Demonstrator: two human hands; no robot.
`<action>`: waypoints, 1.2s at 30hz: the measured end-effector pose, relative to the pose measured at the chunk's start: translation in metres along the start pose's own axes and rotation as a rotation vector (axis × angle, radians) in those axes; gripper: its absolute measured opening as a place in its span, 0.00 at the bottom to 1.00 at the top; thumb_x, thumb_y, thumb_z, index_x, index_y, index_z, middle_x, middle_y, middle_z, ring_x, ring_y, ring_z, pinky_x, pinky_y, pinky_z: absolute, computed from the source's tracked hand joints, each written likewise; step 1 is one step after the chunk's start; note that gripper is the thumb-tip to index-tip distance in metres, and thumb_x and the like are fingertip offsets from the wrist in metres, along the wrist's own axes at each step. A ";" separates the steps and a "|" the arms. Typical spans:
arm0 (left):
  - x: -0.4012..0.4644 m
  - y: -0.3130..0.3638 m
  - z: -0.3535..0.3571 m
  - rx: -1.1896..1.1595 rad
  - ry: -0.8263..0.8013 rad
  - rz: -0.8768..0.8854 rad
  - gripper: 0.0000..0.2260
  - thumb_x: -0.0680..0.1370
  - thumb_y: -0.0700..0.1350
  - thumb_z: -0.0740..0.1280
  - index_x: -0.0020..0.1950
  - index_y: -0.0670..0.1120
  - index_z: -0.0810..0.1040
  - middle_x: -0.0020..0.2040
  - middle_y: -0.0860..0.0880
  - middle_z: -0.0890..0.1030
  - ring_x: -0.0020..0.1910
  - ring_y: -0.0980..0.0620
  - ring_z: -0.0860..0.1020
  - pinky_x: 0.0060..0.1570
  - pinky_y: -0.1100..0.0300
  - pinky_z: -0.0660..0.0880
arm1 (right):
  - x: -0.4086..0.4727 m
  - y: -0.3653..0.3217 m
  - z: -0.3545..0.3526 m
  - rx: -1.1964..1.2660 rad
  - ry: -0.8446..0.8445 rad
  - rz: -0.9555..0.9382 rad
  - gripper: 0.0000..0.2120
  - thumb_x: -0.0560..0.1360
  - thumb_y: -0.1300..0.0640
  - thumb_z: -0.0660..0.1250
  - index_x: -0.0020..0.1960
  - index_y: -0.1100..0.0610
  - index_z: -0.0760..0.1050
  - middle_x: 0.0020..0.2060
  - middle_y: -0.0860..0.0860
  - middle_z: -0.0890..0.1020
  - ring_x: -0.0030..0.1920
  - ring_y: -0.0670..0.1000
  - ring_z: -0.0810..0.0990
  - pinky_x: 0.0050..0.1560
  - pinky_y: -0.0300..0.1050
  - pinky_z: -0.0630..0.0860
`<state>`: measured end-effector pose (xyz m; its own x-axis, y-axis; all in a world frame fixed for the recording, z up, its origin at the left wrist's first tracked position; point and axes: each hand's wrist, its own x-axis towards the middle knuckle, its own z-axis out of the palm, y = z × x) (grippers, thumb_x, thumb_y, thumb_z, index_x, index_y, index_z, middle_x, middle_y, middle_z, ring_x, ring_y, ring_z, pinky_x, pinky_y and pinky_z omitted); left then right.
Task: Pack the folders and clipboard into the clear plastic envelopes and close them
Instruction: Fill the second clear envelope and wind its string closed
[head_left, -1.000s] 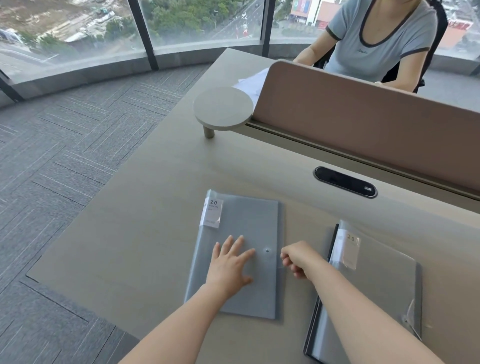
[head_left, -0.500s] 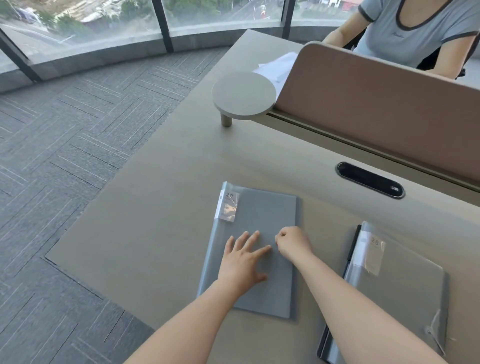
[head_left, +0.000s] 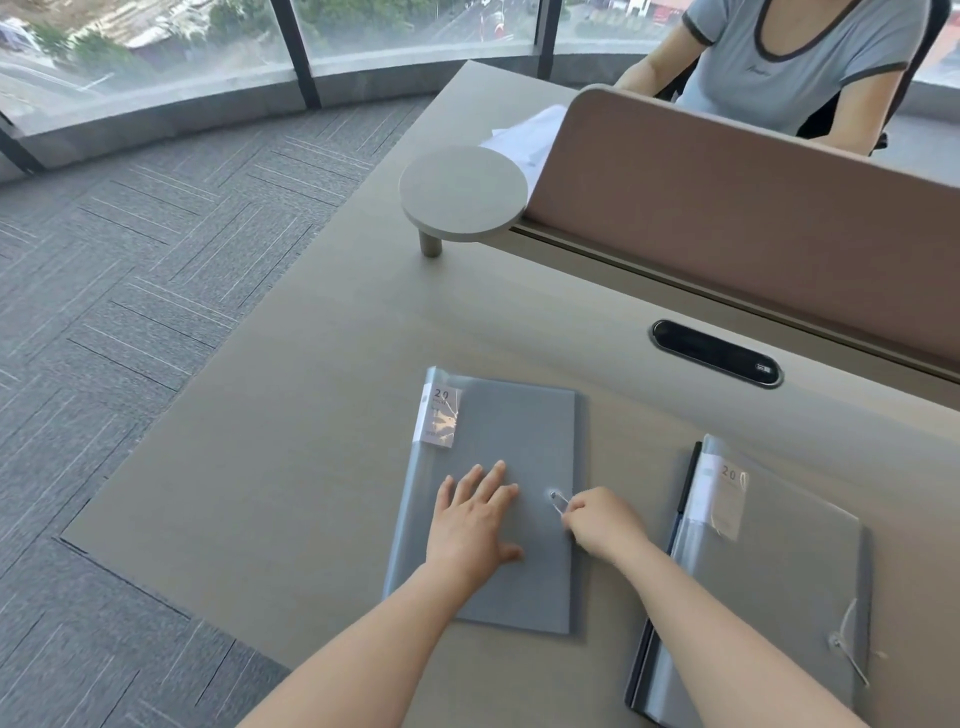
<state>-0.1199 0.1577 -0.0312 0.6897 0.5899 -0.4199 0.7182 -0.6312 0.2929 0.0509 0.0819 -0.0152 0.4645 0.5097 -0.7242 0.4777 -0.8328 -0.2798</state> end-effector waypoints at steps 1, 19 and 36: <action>0.000 0.000 0.000 0.002 0.000 0.001 0.34 0.74 0.59 0.69 0.76 0.56 0.59 0.81 0.56 0.48 0.80 0.49 0.46 0.77 0.47 0.43 | 0.002 0.005 -0.004 0.012 0.003 0.014 0.09 0.69 0.58 0.64 0.40 0.59 0.82 0.38 0.57 0.85 0.43 0.59 0.83 0.39 0.43 0.74; -0.001 -0.003 0.001 0.004 -0.002 0.015 0.35 0.73 0.61 0.68 0.77 0.56 0.59 0.81 0.56 0.48 0.80 0.50 0.46 0.77 0.47 0.41 | 0.024 -0.023 -0.009 0.220 0.186 -0.068 0.09 0.74 0.57 0.62 0.35 0.55 0.74 0.33 0.50 0.80 0.39 0.56 0.78 0.38 0.45 0.70; -0.006 -0.047 -0.030 -0.451 0.278 -0.652 0.33 0.71 0.54 0.72 0.73 0.45 0.66 0.64 0.41 0.73 0.64 0.40 0.69 0.61 0.48 0.69 | -0.006 0.009 0.013 0.521 0.329 0.132 0.06 0.62 0.61 0.56 0.28 0.56 0.68 0.27 0.56 0.73 0.31 0.54 0.67 0.33 0.45 0.60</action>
<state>-0.1549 0.1992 -0.0169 0.0787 0.9066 -0.4146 0.9083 0.1062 0.4047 0.0428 0.0689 -0.0210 0.7392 0.3666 -0.5649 0.0137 -0.8469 -0.5316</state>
